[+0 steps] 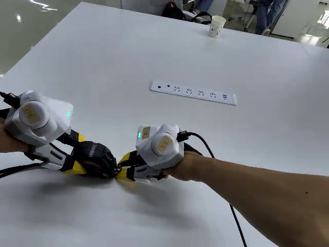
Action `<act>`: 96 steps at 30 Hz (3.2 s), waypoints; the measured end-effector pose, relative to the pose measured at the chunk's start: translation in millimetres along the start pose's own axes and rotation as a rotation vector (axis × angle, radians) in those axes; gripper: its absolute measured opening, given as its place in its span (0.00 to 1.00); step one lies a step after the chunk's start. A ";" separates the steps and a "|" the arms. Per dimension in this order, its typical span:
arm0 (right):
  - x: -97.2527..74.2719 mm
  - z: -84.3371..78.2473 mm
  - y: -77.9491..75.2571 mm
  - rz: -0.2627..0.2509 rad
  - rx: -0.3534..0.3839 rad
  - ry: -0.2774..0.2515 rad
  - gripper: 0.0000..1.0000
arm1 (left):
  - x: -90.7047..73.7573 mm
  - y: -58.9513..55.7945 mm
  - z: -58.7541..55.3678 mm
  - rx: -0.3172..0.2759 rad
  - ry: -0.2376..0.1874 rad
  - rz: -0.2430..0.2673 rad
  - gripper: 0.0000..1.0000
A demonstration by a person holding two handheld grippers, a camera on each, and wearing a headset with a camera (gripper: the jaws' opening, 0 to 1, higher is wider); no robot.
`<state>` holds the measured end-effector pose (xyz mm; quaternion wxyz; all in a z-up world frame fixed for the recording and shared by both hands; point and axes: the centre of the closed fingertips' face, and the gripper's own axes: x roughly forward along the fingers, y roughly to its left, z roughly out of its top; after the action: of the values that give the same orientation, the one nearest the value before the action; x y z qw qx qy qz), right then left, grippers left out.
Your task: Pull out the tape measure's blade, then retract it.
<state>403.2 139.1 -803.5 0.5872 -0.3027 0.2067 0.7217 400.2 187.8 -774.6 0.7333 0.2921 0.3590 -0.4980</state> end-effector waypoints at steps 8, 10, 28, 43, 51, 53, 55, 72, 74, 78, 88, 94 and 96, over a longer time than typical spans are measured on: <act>-0.3 -0.2 0.3 -0.003 -0.009 0.008 0.08 | -0.9 -1.7 0.2 -0.003 0.000 0.000 0.27; -0.7 0.0 -0.2 -0.004 -0.013 0.009 0.08 | -1.1 -1.3 0.0 -0.007 -0.002 0.002 0.27; -13.3 -9.0 -0.7 -0.009 -0.019 0.028 0.08 | -1.1 -1.1 0.6 -0.024 -0.004 0.010 0.27; -24.0 -16.3 -0.8 -0.016 -0.018 0.036 0.08 | -1.0 -0.5 1.0 -0.040 -0.005 0.014 0.27; -29.5 -20.4 -0.1 -0.023 -0.019 0.038 0.08 | -1.0 -1.0 1.4 -0.044 -0.003 0.016 0.27; -30.5 -21.2 -0.1 -0.024 -0.019 0.039 0.08 | -1.1 -0.9 1.1 -0.045 -0.002 0.017 0.27; -32.1 -22.1 0.1 -0.025 -0.018 0.039 0.08 | -1.2 -1.0 1.0 -0.046 -0.001 0.017 0.27; -45.8 -34.6 -1.2 -0.041 -0.013 0.043 0.08 | -0.9 -0.5 0.1 -0.056 0.004 0.017 0.27; -47.7 -36.7 -1.9 -0.043 -0.011 0.044 0.08 | -0.9 -0.4 0.1 -0.057 0.005 0.017 0.27; -51.0 -39.7 -1.8 -0.048 -0.008 0.045 0.08 | -0.8 0.2 0.2 -0.059 0.007 0.016 0.27; -58.7 -46.5 -0.7 -0.056 -0.006 0.050 0.08 | -0.6 0.4 -0.4 -0.061 0.007 0.014 0.27; -62.7 -49.0 -1.3 -0.061 -0.007 0.047 0.08 | -1.1 0.3 -1.2 -0.062 0.009 0.013 0.27; -64.4 -50.0 -1.4 -0.062 -0.008 0.048 0.08 | -1.2 0.4 -1.5 -0.062 0.010 0.014 0.27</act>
<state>422.4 60.2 -796.2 0.6031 -0.3285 0.2085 0.6963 399.9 189.7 -774.5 0.7436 0.2742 0.3761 -0.4800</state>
